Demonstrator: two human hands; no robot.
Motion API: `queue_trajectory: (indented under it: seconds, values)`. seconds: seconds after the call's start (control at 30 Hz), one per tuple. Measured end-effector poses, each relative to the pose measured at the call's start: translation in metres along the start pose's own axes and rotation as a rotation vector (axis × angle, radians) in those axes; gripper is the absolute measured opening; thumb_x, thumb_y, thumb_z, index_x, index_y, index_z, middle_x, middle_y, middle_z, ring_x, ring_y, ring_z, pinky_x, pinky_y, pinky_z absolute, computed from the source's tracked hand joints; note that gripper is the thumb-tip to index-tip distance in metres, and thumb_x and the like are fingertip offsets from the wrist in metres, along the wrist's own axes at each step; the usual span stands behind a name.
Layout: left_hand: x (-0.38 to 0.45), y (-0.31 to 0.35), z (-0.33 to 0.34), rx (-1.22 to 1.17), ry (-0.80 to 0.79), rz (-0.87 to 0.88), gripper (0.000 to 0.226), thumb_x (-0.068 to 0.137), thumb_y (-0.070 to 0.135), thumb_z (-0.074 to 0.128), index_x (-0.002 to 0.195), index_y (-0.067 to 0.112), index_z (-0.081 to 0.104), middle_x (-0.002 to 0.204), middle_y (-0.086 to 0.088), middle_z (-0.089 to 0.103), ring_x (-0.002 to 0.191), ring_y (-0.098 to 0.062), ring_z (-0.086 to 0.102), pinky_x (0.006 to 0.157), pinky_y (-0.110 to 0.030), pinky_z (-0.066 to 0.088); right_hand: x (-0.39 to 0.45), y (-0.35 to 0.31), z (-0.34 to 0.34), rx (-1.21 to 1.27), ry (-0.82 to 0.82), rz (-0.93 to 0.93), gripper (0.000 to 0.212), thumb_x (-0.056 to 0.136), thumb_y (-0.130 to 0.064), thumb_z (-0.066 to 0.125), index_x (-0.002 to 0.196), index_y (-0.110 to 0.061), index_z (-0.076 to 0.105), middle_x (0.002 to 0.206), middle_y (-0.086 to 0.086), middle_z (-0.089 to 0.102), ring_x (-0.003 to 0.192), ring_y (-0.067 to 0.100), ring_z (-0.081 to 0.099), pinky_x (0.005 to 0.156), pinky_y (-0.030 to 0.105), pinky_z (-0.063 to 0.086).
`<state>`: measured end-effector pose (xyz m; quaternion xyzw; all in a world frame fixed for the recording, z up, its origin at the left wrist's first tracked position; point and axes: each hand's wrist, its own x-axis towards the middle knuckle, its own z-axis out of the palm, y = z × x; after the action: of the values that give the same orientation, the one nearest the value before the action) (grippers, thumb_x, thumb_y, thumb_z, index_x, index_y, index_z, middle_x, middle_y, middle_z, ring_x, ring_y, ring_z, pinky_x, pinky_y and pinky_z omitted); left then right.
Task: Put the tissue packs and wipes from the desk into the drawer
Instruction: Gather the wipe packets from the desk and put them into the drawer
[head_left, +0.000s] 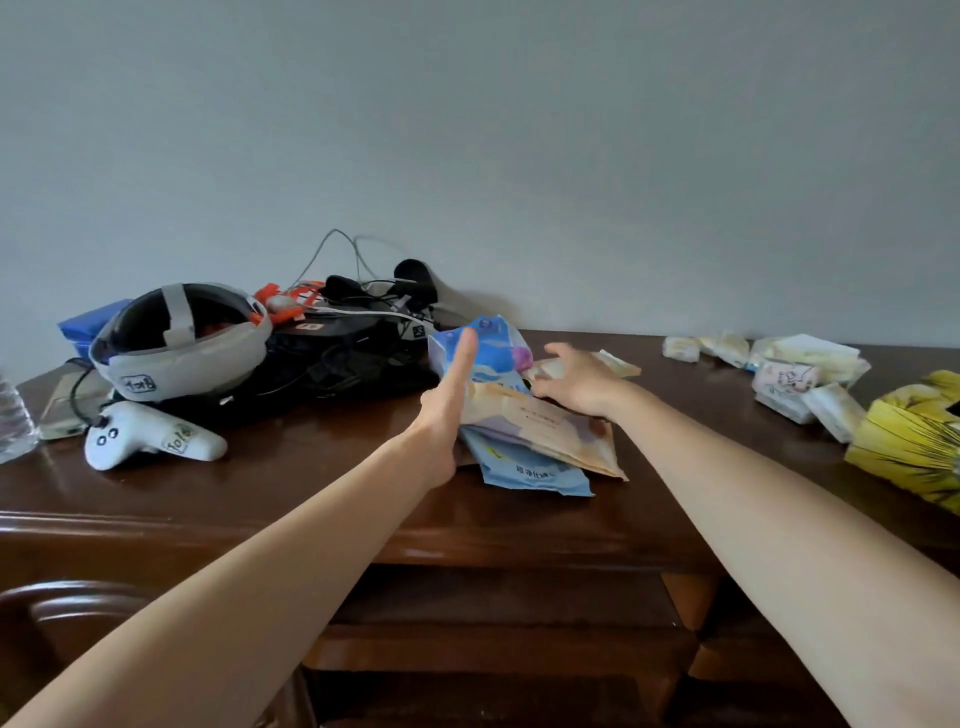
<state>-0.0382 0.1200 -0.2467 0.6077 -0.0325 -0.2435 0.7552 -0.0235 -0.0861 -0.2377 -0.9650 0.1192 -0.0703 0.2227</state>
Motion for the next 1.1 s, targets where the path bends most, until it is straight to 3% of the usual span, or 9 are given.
queue_trajectory:
  seconds: [0.1,0.2,0.33,0.5,0.57,0.67,0.77,0.9,1.1]
  values:
    - [0.010,-0.006,-0.001,0.174,0.144,0.033,0.073,0.069,0.019,0.090,0.130,0.010,0.051,0.112,-0.011,0.070,0.092,-0.026,0.072,0.068,-0.038,0.063,0.009,0.005,0.008,-0.323,-0.013,0.021,0.047,0.095,-0.056,0.059,0.135,-0.031,0.057,0.140,0.008,0.061,0.123,0.032,0.059,0.091,0.038,0.050]
    - [0.017,-0.008,-0.004,0.192,0.175,0.060,0.059,0.072,0.000,0.084,0.122,0.011,0.055,0.106,-0.007,0.071,0.086,-0.023,0.072,0.055,-0.030,0.059,0.014,0.005,0.016,-0.507,0.146,-0.047,0.026,0.099,-0.048,0.054,0.103,-0.027,0.070,0.114,0.006,0.072,0.102,0.028,0.065,0.074,0.034,0.045]
    - [0.014,-0.009,-0.016,0.212,0.223,0.079,0.040,0.072,0.003,0.085,0.104,0.012,0.063,0.100,-0.011,0.074,0.083,-0.026,0.074,0.065,-0.037,0.062,0.003,0.005,0.012,-0.388,0.446,0.047,0.031,0.101,-0.033,0.049,0.102,-0.018,0.076,0.100,0.012,0.075,0.091,0.035,0.068,0.067,0.033,0.038]
    - [-0.017,-0.003,-0.034,0.174,0.312,0.121,0.029,0.074,0.019,0.087,0.094,0.015,0.066,0.085,-0.009,0.074,0.065,-0.023,0.072,0.051,-0.029,0.057,-0.061,0.010,-0.004,0.157,0.817,-0.025,0.021,0.094,-0.031,0.054,0.088,-0.018,0.070,0.081,0.007,0.074,0.080,0.033,0.067,0.063,0.034,0.041]
    - [-0.036,-0.003,-0.036,0.146,0.333,0.131,0.028,0.075,0.024,0.086,0.094,0.012,0.069,0.082,-0.009,0.073,0.060,-0.022,0.071,0.050,-0.028,0.058,-0.102,0.002,-0.001,0.361,0.775,-0.166,0.013,0.090,-0.032,0.057,0.084,-0.028,0.067,0.074,-0.008,0.071,0.074,0.014,0.067,0.063,0.028,0.042]
    - [-0.071,-0.009,-0.038,0.113,0.318,0.158,0.032,0.078,0.024,0.083,0.101,0.005,0.071,0.089,-0.015,0.074,0.074,-0.030,0.073,0.070,-0.043,0.063,-0.166,-0.010,0.016,0.654,0.631,-0.285,0.015,0.088,-0.030,0.061,0.094,-0.027,0.074,0.083,-0.021,0.075,0.076,-0.005,0.070,0.064,0.015,0.051]
    - [-0.111,-0.021,-0.045,0.131,0.287,0.182,0.029,0.082,0.023,0.079,0.103,0.004,0.072,0.078,-0.011,0.076,0.063,-0.025,0.074,0.055,-0.036,0.061,-0.216,-0.007,0.035,0.765,0.594,-0.323,0.018,0.092,-0.015,0.066,0.104,-0.020,0.078,0.106,-0.017,0.077,0.093,-0.002,0.073,0.079,0.017,0.058]
    - [-0.156,-0.050,-0.058,0.155,0.281,0.077,0.026,0.086,0.034,0.074,0.097,0.011,0.071,0.064,-0.004,0.075,0.052,-0.020,0.072,0.040,-0.028,0.052,-0.277,0.002,0.063,0.688,0.614,-0.582,0.015,0.089,0.005,0.065,0.093,-0.007,0.074,0.112,0.002,0.073,0.118,0.017,0.068,0.098,0.039,0.055]
    - [-0.193,-0.128,-0.067,0.114,0.307,-0.199,0.030,0.090,0.045,0.067,0.089,0.015,0.069,0.067,-0.005,0.076,0.050,-0.023,0.071,0.042,-0.032,0.054,-0.351,0.011,0.120,0.560,0.433,-0.694,0.023,0.078,0.021,0.071,0.077,-0.001,0.068,0.125,0.015,0.061,0.131,0.016,0.056,0.107,0.043,0.048]
